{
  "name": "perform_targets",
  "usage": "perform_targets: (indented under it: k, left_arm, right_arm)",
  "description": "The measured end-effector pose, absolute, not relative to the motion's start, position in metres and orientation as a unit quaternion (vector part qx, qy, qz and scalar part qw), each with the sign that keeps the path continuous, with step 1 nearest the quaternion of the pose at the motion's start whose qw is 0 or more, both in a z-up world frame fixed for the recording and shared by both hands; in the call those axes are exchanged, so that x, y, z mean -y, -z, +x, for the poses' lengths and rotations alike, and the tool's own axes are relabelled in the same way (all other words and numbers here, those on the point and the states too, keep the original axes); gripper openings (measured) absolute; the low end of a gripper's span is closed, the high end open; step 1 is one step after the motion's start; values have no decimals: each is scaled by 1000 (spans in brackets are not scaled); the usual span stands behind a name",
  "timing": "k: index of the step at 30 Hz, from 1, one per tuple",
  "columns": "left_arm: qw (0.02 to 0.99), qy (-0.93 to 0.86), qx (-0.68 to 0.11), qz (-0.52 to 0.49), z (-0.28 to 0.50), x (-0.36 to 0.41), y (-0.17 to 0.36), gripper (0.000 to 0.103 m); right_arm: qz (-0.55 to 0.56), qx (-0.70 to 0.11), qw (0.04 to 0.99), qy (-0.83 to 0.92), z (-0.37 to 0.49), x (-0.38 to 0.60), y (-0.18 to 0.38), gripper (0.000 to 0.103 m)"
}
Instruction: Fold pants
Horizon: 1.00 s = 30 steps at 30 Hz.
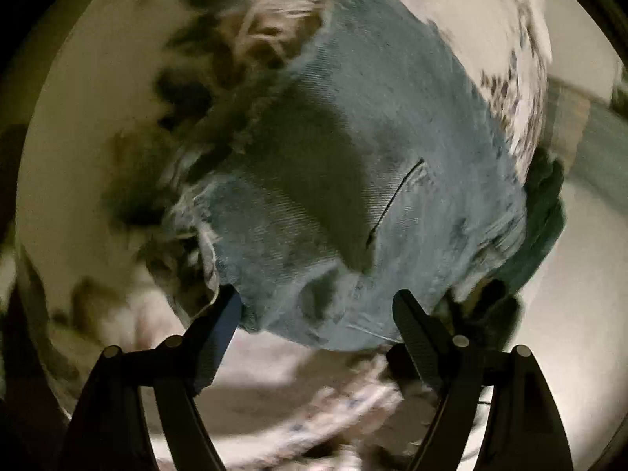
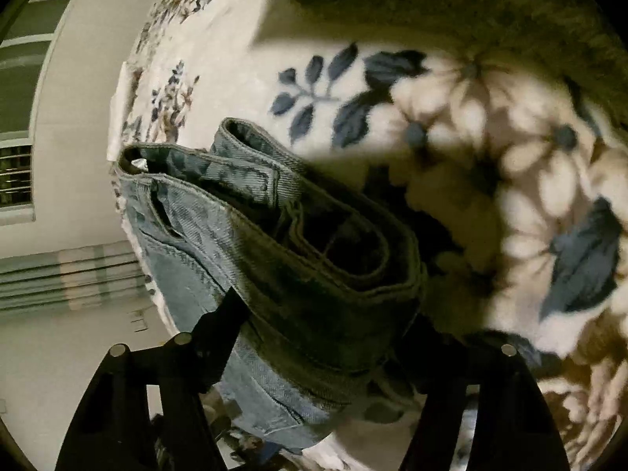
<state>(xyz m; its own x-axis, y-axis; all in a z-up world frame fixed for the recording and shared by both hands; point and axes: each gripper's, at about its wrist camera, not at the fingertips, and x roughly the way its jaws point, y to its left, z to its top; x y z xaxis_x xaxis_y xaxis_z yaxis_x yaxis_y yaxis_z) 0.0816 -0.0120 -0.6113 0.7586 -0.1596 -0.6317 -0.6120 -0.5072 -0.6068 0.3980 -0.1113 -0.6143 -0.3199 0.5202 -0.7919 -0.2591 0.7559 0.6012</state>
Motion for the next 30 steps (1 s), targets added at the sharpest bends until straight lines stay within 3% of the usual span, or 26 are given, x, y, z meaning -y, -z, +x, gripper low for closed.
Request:
perform_targets:
  k: [4,9,19,27,29,30]
  left_arm:
    - [425,-238,-214,-847,66,36,586,78]
    - [424,-203,-217,-855,91,68,594,78]
    - [432,-277,-93,-853,78,30,629,78]
    - [409,-303,-88,-856,85,19,632,77]
    - [408,-308,-88,-855,89,16,634,75]
    - [409,-314,-89,-852,84,19,633,57]
  right_arm:
    - [93,-746,560,-348,400,119,611,72]
    - [70,-744,556,-363,395,123,607,73]
    - [96,-750,537,-373,394,137,620,74]
    - [140,-738,529,-394,394,142,626,73]
    - [134,-727,538,-404,392,135,624,58]
    - [125,-721,545,-409,390,130,621,46]
